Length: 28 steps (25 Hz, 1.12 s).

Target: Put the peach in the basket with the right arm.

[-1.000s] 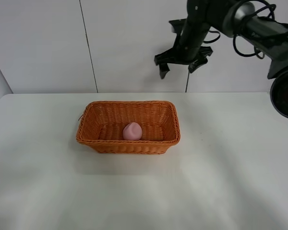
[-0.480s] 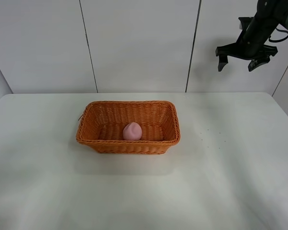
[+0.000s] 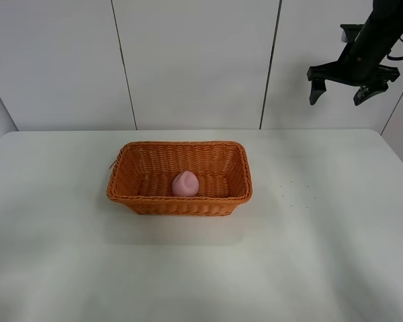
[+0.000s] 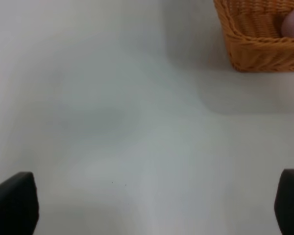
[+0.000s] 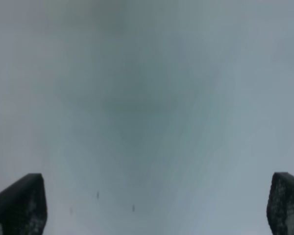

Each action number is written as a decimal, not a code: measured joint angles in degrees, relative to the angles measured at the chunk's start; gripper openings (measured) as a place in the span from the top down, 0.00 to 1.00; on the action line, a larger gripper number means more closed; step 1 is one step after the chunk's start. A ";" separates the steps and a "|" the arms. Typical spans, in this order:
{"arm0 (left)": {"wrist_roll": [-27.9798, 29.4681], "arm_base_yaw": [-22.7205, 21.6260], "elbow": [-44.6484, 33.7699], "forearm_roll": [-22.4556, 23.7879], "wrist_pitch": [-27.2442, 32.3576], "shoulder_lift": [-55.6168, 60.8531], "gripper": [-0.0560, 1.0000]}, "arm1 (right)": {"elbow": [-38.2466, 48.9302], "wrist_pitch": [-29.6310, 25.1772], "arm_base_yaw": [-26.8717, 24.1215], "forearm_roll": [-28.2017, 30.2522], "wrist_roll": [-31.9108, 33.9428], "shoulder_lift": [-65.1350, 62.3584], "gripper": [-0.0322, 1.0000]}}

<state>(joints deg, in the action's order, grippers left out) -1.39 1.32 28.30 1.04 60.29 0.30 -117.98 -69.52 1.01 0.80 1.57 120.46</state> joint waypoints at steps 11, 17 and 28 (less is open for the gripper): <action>0.00 0.00 0.00 0.00 0.00 0.00 0.01 | 37.51 0.06 0.00 -0.05 0.00 -32.80 0.30; 0.00 0.00 0.00 0.00 0.00 0.00 0.01 | 59.86 -0.20 0.00 -0.22 0.00 -55.07 0.30; 0.00 0.00 0.00 0.00 0.00 0.00 0.01 | 87.24 8.53 0.00 -0.28 -0.70 -98.29 0.30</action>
<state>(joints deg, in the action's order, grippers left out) -1.39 1.32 28.30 1.04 60.29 0.30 -30.73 -60.99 1.01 0.52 0.87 22.16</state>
